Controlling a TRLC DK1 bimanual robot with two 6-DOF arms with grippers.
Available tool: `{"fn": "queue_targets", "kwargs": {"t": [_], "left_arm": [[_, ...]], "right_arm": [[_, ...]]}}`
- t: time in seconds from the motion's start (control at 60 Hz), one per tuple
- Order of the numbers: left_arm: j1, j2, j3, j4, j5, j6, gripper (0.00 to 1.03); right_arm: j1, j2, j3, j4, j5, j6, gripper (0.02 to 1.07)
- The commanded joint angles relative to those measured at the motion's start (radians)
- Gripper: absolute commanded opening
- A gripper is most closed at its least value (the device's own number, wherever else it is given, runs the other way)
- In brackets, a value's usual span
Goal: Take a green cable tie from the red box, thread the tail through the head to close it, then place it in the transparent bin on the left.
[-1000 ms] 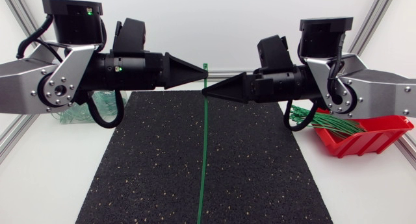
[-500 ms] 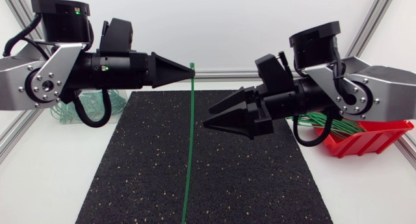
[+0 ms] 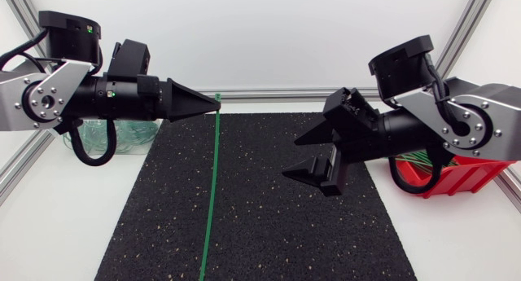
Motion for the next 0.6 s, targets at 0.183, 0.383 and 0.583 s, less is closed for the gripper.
{"fn": "queue_targets", "kwargs": {"t": [0.183,0.383,0.583], "left_arm": [[0.065,0.087,0.081,-0.109,0.057,0.012,0.04],[0.09,0.116,0.113,-0.163,0.071,0.009,0.04],[0.104,0.131,0.125,-0.177,0.082,0.009,0.04]], "right_arm": [[0.113,-0.006,-0.067,0.032,0.151,-0.203,1.04],[0.172,-0.051,-0.182,0.342,0.293,-0.436,1.04],[0.235,-0.011,-0.281,0.664,0.379,-0.755,1.04]]}}
